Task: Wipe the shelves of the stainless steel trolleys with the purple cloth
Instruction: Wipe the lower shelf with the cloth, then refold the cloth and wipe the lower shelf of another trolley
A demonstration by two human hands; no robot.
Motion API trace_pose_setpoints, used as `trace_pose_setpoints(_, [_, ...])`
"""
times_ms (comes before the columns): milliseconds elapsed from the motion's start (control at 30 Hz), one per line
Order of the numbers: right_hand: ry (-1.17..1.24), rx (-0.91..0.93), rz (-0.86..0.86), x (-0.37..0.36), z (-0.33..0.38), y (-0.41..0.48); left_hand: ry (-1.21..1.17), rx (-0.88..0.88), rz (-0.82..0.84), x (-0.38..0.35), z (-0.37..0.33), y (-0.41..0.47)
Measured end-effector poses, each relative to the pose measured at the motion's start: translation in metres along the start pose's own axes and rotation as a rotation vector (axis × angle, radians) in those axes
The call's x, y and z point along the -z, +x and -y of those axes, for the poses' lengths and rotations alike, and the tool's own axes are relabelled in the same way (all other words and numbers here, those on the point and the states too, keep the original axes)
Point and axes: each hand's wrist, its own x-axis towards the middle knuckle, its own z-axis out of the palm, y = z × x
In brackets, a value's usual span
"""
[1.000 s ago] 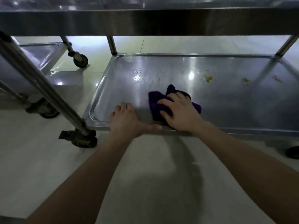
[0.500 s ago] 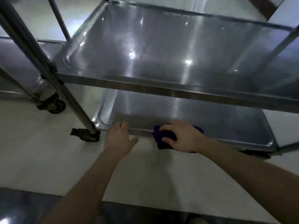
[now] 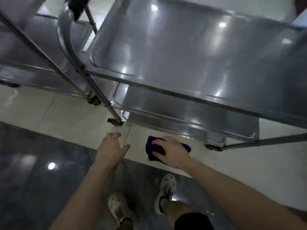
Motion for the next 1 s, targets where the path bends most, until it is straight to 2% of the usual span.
trace_pose_setpoints(233, [0.150, 0.008, -0.155, 0.058, 0.005, -0.106, 0.005, -0.052, -0.122, 0.054, -0.081, -0.109])
trace_pose_setpoints(533, [0.232, -0.107, -0.409, 0.087, -0.087, -0.307, -0.013, -0.228, -0.132, -0.003, -0.189, -0.226])
trace_pose_setpoints(700, [0.257, -0.218, -0.539, 0.125, -0.143, -0.422, -0.025, -0.431, 0.068, -0.044, -0.289, -0.284])
trace_pose_setpoints(867, [0.314, -0.264, -0.728, 0.195, -0.202, -0.488, -0.164, -0.659, 0.326, -0.080, -0.440, -0.307])
trace_pose_setpoints(1000, [0.390, -0.256, -0.867, 0.264, -0.273, -0.506, -0.285, -0.656, 0.490, -0.110, -0.576, -0.294])
